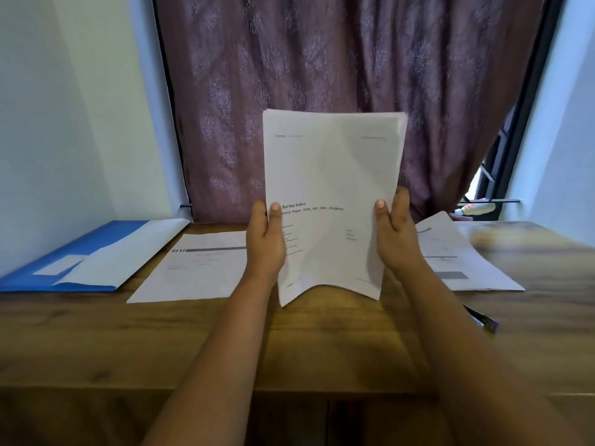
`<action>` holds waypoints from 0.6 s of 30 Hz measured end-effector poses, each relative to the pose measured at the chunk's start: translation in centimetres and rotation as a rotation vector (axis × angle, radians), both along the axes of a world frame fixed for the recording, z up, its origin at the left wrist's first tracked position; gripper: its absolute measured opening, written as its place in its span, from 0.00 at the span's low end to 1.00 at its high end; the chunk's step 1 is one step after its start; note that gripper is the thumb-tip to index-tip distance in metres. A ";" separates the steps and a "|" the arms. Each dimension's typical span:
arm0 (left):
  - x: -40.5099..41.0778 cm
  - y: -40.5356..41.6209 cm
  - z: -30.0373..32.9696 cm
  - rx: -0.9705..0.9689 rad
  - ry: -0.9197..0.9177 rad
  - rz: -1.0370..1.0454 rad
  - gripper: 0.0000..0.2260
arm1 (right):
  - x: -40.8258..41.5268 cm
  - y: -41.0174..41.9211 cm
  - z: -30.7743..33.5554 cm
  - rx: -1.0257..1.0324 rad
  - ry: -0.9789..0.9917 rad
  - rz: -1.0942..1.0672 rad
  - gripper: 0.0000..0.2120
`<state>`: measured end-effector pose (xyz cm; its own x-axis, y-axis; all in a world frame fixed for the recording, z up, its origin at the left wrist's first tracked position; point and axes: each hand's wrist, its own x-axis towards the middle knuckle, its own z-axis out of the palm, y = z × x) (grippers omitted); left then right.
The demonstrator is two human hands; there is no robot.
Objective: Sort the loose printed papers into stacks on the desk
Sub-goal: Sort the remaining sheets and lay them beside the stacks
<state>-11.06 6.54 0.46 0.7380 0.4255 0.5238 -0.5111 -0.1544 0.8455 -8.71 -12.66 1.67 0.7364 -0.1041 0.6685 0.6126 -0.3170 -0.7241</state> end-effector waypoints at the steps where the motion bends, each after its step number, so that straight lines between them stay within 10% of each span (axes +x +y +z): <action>1: -0.5 -0.4 -0.1 0.028 0.018 -0.003 0.09 | -0.4 -0.1 0.0 0.008 -0.007 -0.015 0.15; 18: -5.2 -0.6 -3.4 0.288 0.446 0.010 0.15 | -3.2 -2.1 -6.2 -0.228 0.545 0.021 0.21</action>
<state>-16.23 5.94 -2.93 0.9123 0.3189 0.2569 -0.1092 -0.4150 0.9032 -11.86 -14.79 -4.57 0.9804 0.0159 0.1966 0.1787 -0.4935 -0.8512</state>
